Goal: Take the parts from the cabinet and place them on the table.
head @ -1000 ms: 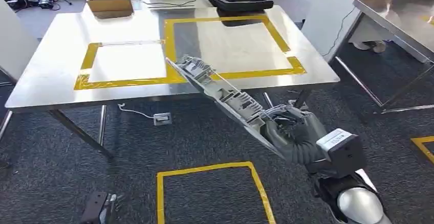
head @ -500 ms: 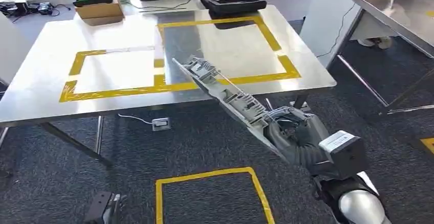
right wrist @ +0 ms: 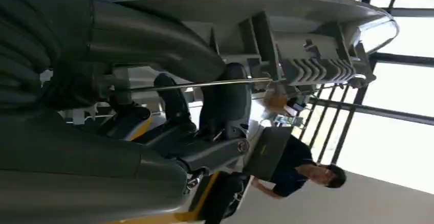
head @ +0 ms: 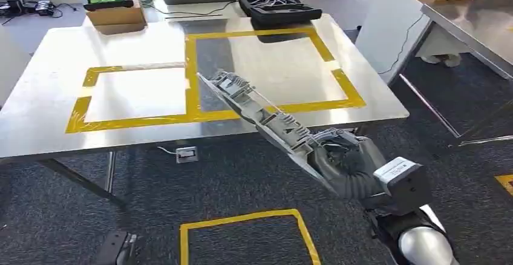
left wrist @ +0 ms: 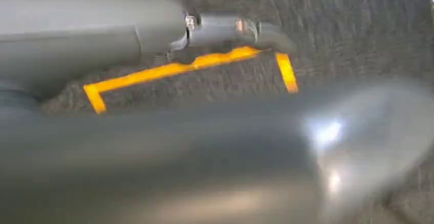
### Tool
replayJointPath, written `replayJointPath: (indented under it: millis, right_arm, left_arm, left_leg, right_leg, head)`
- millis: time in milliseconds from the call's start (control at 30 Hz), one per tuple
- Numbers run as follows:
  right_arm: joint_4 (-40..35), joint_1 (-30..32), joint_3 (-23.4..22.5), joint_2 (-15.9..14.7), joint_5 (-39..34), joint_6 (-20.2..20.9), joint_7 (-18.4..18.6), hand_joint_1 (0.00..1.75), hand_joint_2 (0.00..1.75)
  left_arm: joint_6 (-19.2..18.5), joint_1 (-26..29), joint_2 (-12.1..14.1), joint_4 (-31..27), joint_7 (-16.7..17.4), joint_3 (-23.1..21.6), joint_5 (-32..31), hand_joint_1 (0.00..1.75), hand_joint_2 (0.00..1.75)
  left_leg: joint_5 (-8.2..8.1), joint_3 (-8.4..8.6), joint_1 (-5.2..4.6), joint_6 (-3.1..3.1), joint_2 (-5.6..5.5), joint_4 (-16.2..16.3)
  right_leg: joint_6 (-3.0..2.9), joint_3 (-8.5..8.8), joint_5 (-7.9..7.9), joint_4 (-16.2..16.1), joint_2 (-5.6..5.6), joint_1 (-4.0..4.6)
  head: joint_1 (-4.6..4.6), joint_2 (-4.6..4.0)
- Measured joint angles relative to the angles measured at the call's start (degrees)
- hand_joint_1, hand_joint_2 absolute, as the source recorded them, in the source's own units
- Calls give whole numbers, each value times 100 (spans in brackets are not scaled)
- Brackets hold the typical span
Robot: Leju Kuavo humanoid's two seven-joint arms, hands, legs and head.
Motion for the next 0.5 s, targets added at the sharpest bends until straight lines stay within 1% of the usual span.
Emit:
replayJointPath:
  millis: [33,67,100,133,167,200,233,267,300,333,367,400,433,467,500]
  right_arm:
    - [0,4,0,0,2,4,29,175,175]
    - [0,5,0,0,2,31,55,175,175]
    - [2,5,2,0,2,53,74,175,175]
    - [9,7,7,0,4,70,96,175,175]
    - [15,6,9,0,11,79,125,175,175]
    - [24,0,9,0,11,85,136,175,175]
    - [33,-13,9,0,11,96,136,175,175]
    - [59,-19,15,0,15,103,138,175,175]
    - [83,-42,24,0,15,111,145,175,175]
    - [94,-52,26,0,15,118,144,175,175]
    - [96,-60,28,-2,9,122,140,175,175]
    - [105,-77,31,-2,7,138,144,175,175]
    - [118,-78,42,-2,-2,144,142,175,175]
    - [140,-103,42,-2,-22,144,136,175,175]
    - [153,-132,46,-2,-50,144,127,175,175]
  left_arm:
    - [0,4,-19,0,-4,0,-7,0,0]
    - [0,15,-33,9,-7,0,-7,0,0]
    - [0,21,-37,20,-7,0,-7,0,0]
    - [0,24,-42,26,-9,0,-6,0,0]
    - [0,24,-52,28,-13,0,-7,0,0]
    - [0,23,-57,30,-22,0,-7,0,0]
    - [0,23,-61,31,-26,0,-7,0,0]
    - [0,15,-68,48,-26,0,-7,0,0]
    - [0,9,-70,52,-26,0,-7,0,0]
    - [0,12,-72,52,-26,0,-7,0,0]
    - [0,16,-72,54,-28,0,-7,0,0]
    - [0,16,-72,52,-28,0,-7,0,0]
    - [4,14,-61,55,-31,0,-7,0,0]
    - [4,11,-61,55,-55,0,-7,0,0]
    - [4,7,-61,55,-66,0,-7,0,0]
  left_leg:
    - [-53,38,-1,5,-2,0]
    - [-102,85,-1,3,-4,1]
    - [-153,145,0,1,-9,1]
    - [-206,213,3,-9,-18,1]
    - [-263,294,5,-22,-29,1]
    - [-329,386,6,-42,-33,1]
    - [-392,467,7,-63,-32,1]
    - [-449,491,-13,-90,-30,20]
    - [-481,510,-21,-132,-39,-5]
    - [-502,510,-17,-167,-30,-41]
    - [-483,572,-16,-205,-28,-5]
    - [-484,594,-22,-237,-31,0]
    - [-512,557,-7,-267,-20,100]
    - [-526,450,-4,-286,-10,345]
    - [-655,198,3,-302,-4,764]
  right_leg:
    - [24,-317,-218,442,-1,-15]
    - [52,-568,-441,731,-1,-21]
    - [64,-723,-531,817,-2,-27]
    - [60,-754,-465,687,-5,-34]
    - [64,-691,-257,375,-8,-39]
    - [61,-545,97,-106,-10,-41]
    - [42,-390,536,-616,-16,-41]
    - [-12,-358,874,-872,-40,-27]
    - [-81,-358,722,-886,-53,10]
    - [-124,-347,772,-874,-43,14]
    - [-167,-338,765,-914,-33,2]
    - [-203,-273,746,-915,-27,-6]
    - [-232,-196,725,-950,-31,-28]
    - [-274,-141,687,-957,-35,-27]
    - [-300,-108,647,-957,-35,-27]
  head:
    - [0,-2]
    - [2,0]
    - [2,-2]
    - [0,-2]
    - [2,-2]
    - [2,0]
    - [2,-2]
    - [2,-2]
    - [9,-2]
    - [2,-2]
    - [-2,-2]
    - [0,-2]
    - [0,0]
    - [-4,0]
    - [-4,0]
